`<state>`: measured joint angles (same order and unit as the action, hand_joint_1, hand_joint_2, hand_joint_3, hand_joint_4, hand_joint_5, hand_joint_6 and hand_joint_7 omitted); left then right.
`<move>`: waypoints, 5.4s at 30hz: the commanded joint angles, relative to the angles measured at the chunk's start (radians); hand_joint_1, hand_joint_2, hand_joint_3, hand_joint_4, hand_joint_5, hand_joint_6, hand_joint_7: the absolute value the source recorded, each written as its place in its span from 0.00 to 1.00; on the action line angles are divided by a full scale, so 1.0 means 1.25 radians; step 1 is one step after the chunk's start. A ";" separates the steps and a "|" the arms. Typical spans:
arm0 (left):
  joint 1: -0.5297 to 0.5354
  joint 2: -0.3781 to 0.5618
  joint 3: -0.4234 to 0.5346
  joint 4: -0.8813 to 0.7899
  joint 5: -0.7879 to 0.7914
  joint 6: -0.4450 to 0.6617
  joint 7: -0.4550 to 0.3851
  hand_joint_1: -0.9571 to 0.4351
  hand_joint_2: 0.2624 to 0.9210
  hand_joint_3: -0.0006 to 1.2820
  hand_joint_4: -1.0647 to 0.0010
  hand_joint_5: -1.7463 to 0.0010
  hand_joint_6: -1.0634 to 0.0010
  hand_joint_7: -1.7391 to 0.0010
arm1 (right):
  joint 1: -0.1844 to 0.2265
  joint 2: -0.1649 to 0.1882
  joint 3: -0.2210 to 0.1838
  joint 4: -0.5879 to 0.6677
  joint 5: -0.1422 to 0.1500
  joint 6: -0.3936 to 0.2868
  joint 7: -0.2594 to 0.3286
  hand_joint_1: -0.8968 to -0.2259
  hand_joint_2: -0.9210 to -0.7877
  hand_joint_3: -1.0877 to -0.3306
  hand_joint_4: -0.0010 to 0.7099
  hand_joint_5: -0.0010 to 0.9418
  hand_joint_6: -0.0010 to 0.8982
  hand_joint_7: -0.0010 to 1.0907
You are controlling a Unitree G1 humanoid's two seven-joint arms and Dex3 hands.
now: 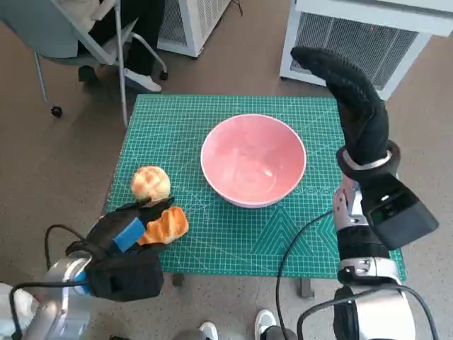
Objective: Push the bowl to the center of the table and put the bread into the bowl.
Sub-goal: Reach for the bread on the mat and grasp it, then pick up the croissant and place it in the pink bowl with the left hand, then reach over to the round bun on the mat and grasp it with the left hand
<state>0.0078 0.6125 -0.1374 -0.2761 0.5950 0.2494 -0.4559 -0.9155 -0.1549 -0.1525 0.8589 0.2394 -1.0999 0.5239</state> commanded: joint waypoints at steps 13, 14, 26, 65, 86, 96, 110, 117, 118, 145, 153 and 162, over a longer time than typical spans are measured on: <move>0.002 -0.020 -0.016 0.079 0.002 -0.061 0.104 0.49 1.00 0.09 0.31 0.63 0.41 0.62 | 0.037 0.006 0.005 -0.008 -0.006 0.002 -0.020 0.50 0.00 0.44 0.36 0.00 0.30 0.14; 0.002 -0.020 -0.014 0.084 -0.002 -0.073 0.114 0.47 1.00 0.12 0.33 0.58 0.44 0.47 | 0.037 0.007 0.005 -0.009 -0.006 0.002 -0.021 0.51 0.00 0.44 0.36 0.00 0.30 0.14; 0.013 -0.014 0.035 0.048 -0.047 -0.165 0.157 0.68 1.00 0.07 0.33 0.31 0.48 0.32 | 0.050 0.006 0.006 -0.019 -0.002 0.001 -0.027 0.51 0.00 0.44 0.37 0.00 0.30 0.14; -0.634 -0.219 -0.090 0.271 0.005 -0.289 0.283 0.69 0.98 0.01 0.19 0.46 0.40 0.32 | 0.080 -0.018 0.011 -0.070 -0.023 0.017 -0.049 0.52 0.00 0.44 0.37 0.00 0.28 0.16; -0.804 -0.232 -0.201 0.748 -0.068 -0.376 -0.009 0.44 1.00 0.14 0.69 0.90 0.74 0.71 | 0.114 -0.037 0.020 -0.135 -0.038 0.047 -0.075 0.51 0.00 0.44 0.37 0.00 0.27 0.18; -0.768 -0.199 -0.190 0.693 -0.044 -0.395 0.016 0.32 1.00 0.13 0.84 1.00 0.78 0.90 | 0.119 -0.040 0.018 -0.146 -0.037 0.060 -0.081 0.51 0.00 0.44 0.38 0.01 0.27 0.18; -0.677 -0.066 -0.052 0.511 -0.163 -0.500 0.027 0.34 1.00 0.11 0.81 0.99 0.70 0.94 | 0.119 -0.035 0.016 -0.145 -0.028 0.064 -0.079 0.52 0.00 0.43 0.39 0.01 0.28 0.19; -0.618 0.021 0.037 0.468 -0.206 -0.533 0.034 0.34 1.00 0.10 0.76 0.99 0.65 0.95 | 0.119 -0.036 0.015 -0.144 -0.023 0.064 -0.076 0.53 0.00 0.43 0.39 0.00 0.28 0.19; -0.613 0.032 0.045 0.466 -0.207 -0.533 0.033 0.34 1.00 0.10 0.75 0.99 0.64 0.95 | 0.119 -0.036 0.015 -0.144 -0.022 0.065 -0.075 0.53 0.00 0.43 0.39 0.00 0.28 0.19; -0.529 0.137 0.034 0.629 -0.223 -0.464 -0.094 0.39 0.98 0.01 0.76 1.00 0.65 0.99 | 0.097 -0.034 0.029 -0.123 -0.001 0.051 -0.048 0.51 0.00 0.43 0.39 0.00 0.27 0.20; -0.554 0.120 -0.019 0.700 -0.203 -0.437 -0.126 0.44 0.94 0.00 0.78 1.00 0.66 1.00 | 0.092 -0.038 0.029 -0.113 0.008 0.044 -0.033 0.50 0.00 0.44 0.39 0.00 0.27 0.21; -0.617 0.076 -0.092 0.790 -0.150 -0.361 -0.158 0.49 0.90 0.00 0.85 1.00 0.70 1.00 | 0.089 -0.042 0.026 -0.107 0.013 0.038 -0.020 0.50 0.00 0.43 0.38 0.00 0.27 0.21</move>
<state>-0.7220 0.7287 -0.2294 0.6753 0.3875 -0.2209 -0.6499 -0.8060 -0.1973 -0.1185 0.7112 0.2455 -1.0507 0.4853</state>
